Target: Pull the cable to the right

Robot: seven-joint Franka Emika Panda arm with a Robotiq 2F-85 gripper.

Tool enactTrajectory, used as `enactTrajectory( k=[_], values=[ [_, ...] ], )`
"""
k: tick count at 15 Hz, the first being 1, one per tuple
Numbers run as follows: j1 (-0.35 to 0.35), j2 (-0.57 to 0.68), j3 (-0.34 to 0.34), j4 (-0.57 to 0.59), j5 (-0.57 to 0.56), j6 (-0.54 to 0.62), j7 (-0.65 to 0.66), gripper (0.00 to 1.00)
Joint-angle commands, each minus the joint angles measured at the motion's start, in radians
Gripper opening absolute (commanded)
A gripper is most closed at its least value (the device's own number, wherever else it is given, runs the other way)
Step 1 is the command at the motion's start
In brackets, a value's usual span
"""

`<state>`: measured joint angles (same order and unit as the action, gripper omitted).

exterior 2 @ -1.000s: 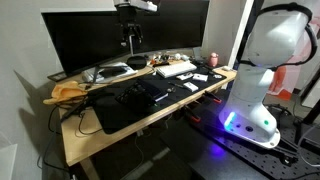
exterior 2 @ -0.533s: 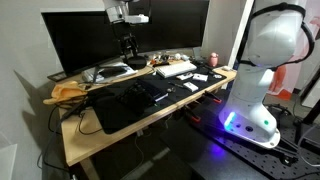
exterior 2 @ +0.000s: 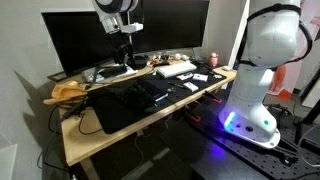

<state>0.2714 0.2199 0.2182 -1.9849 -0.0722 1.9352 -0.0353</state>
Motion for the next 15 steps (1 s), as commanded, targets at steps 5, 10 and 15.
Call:
enactTrajectory(
  k=[5,10,15],
  values=[
    [0.001,0.012,0.003,0.012,-0.019,-0.001,0.017,1.0],
    [0.021,0.092,0.01,0.029,-0.058,0.059,0.012,1.0],
    [0.05,0.209,-0.008,0.078,-0.169,0.138,0.02,1.0]
  ],
)
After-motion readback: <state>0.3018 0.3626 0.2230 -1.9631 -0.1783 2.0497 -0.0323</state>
